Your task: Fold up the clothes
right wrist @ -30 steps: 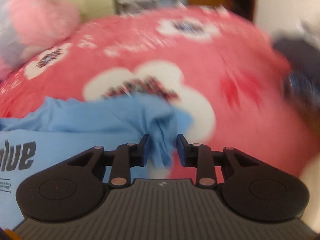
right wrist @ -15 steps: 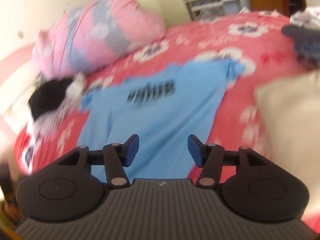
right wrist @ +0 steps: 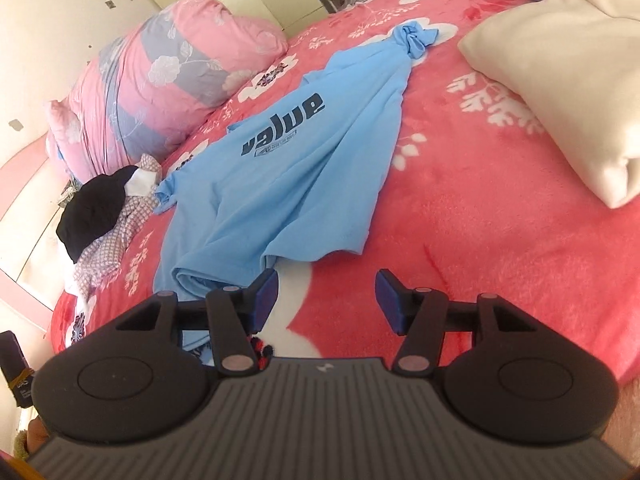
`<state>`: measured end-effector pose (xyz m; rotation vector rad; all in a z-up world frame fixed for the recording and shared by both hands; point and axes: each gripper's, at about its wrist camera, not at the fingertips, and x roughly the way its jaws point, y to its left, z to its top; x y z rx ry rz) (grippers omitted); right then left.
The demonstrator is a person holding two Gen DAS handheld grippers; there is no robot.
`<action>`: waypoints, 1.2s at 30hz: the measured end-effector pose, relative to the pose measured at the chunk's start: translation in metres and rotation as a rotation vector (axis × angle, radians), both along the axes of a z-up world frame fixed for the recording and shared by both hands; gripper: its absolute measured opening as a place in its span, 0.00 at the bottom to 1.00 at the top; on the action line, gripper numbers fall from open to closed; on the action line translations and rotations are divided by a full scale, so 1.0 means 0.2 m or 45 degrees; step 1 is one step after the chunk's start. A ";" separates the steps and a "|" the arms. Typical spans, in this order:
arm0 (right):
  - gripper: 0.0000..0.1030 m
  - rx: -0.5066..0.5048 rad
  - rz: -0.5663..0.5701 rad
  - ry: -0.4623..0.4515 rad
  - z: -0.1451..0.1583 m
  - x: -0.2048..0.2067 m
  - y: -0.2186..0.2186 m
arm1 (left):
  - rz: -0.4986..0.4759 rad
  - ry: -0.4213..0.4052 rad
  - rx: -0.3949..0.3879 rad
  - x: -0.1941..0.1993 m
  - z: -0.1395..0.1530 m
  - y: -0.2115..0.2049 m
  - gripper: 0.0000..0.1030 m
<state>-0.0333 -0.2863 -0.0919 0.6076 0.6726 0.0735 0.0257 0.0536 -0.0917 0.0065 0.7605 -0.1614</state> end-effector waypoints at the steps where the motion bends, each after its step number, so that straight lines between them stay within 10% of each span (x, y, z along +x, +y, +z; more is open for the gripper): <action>1: 0.52 0.000 0.000 -0.004 0.00 -0.01 0.00 | 0.003 -0.001 0.000 0.00 -0.01 -0.01 0.10; 5: 0.52 0.010 -0.022 -0.005 0.00 -0.02 -0.02 | 0.074 0.002 -0.109 0.01 0.02 0.04 0.04; 13: 0.52 -0.057 -0.046 -0.031 0.05 -0.01 -0.04 | 0.360 -0.036 -0.632 -0.21 0.28 0.54 0.03; 19: 0.52 -0.007 -0.066 -0.001 0.00 0.04 -0.06 | 0.506 0.179 -0.599 -0.16 0.02 0.65 0.03; 36: 0.57 0.356 -0.117 0.098 -0.17 0.31 -0.20 | 0.505 0.113 -0.487 -0.10 -0.06 0.64 0.03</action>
